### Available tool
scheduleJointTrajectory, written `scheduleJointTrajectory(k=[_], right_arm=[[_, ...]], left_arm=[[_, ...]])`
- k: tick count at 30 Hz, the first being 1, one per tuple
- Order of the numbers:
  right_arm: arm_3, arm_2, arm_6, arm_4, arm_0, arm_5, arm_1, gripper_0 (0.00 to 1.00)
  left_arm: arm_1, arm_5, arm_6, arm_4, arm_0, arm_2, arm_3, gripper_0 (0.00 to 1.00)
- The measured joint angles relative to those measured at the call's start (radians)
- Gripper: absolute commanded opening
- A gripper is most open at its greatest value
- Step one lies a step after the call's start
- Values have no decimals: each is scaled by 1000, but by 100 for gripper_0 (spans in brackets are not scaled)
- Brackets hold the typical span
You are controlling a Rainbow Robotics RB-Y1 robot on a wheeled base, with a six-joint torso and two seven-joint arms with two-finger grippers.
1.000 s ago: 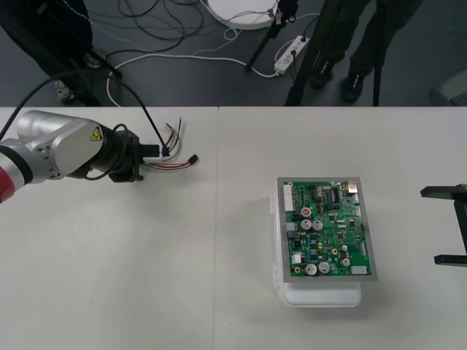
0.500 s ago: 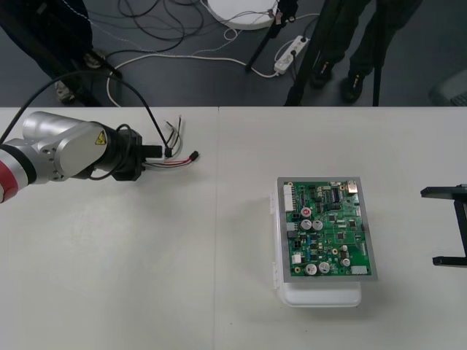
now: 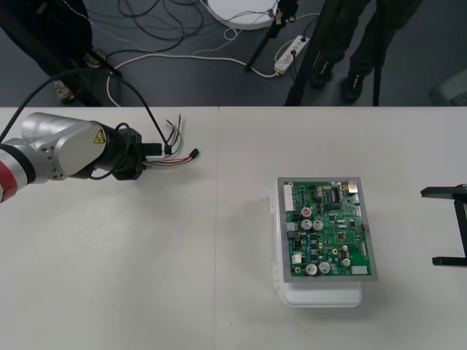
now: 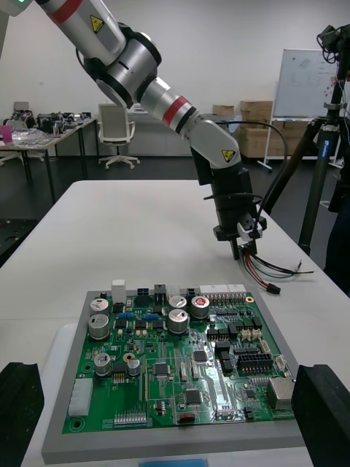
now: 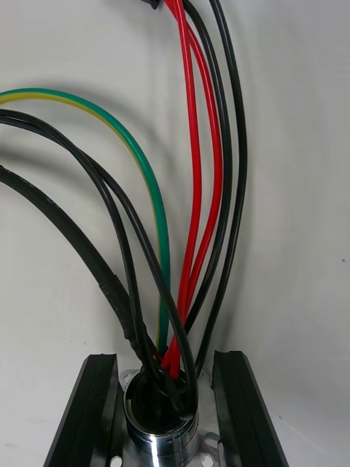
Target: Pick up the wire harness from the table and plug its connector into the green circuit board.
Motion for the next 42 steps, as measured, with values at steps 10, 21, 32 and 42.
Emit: scheduleJointTrajectory(k=[10,21,32,42], right_arm=[[0,0,0,0,0,0,0,100],[0,0,0,0,0,0,0,100],[1,0,0,0,0,0,0,100],[2,0,0,0,0,0,0,100]], left_arm=[[0,-65,0,16,-2,41,2,0],[25,-185,0,105,-2,94,-44,0],[87,-251,0,242,-2,94,-110,0],[157,-322,0,357,-2,95,-184,0]])
